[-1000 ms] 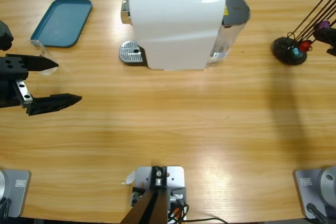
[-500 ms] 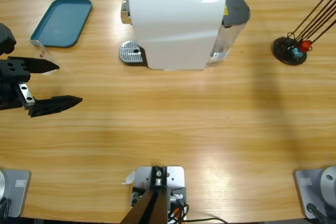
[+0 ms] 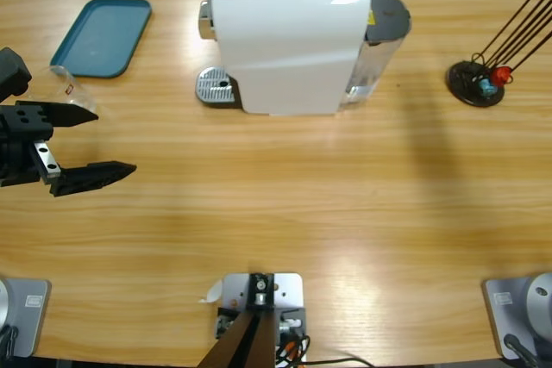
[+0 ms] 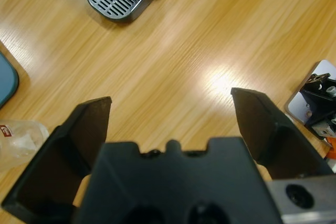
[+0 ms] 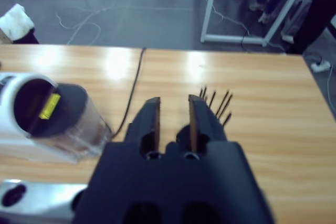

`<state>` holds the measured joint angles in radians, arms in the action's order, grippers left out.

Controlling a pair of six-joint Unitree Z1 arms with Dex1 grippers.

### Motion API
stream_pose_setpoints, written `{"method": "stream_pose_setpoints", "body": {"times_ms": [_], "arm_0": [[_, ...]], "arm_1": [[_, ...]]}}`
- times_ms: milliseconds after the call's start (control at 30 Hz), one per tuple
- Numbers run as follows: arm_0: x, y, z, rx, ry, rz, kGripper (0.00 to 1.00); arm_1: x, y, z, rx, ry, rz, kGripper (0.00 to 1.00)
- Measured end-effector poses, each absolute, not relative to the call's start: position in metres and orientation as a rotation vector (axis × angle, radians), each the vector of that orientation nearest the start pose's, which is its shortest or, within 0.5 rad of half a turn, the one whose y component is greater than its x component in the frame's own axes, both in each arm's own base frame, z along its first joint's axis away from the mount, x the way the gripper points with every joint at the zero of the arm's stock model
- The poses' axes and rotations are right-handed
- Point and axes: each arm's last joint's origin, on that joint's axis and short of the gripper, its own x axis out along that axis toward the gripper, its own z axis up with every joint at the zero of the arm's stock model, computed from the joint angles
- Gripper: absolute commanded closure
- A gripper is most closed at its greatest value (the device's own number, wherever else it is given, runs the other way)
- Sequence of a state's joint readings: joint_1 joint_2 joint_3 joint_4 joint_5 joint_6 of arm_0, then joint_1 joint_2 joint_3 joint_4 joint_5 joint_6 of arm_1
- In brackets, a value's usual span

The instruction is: Pour coffee

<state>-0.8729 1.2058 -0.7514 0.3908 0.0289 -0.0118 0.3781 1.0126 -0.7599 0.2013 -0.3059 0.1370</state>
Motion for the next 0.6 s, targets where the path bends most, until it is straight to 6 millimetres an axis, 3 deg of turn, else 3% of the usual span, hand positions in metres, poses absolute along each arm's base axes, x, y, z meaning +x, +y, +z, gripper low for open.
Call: {"method": "stream_pose_setpoints", "body": {"times_ms": [200, 300, 500, 600], "arm_0": [[0.111, -0.130, 0.298, 0.360, 0.776, -0.788, 0.018], [0.108, -0.127, 0.301, 0.352, 0.762, -0.789, 0.018], [0.108, -0.126, 0.301, 0.349, 0.757, -0.790, 0.018], [0.108, -0.126, 0.301, 0.349, 0.757, -0.790, 0.018]], "arm_1": [[0.153, 0.039, 0.257, 0.065, 0.596, -0.108, 0.277], [0.164, 0.038, 0.221, 0.087, 0.647, -0.159, 0.363], [0.188, 0.032, 0.191, 0.117, 0.662, -0.219, 0.374], [0.198, 0.025, 0.186, 0.127, 0.662, -0.230, 0.451]]}}
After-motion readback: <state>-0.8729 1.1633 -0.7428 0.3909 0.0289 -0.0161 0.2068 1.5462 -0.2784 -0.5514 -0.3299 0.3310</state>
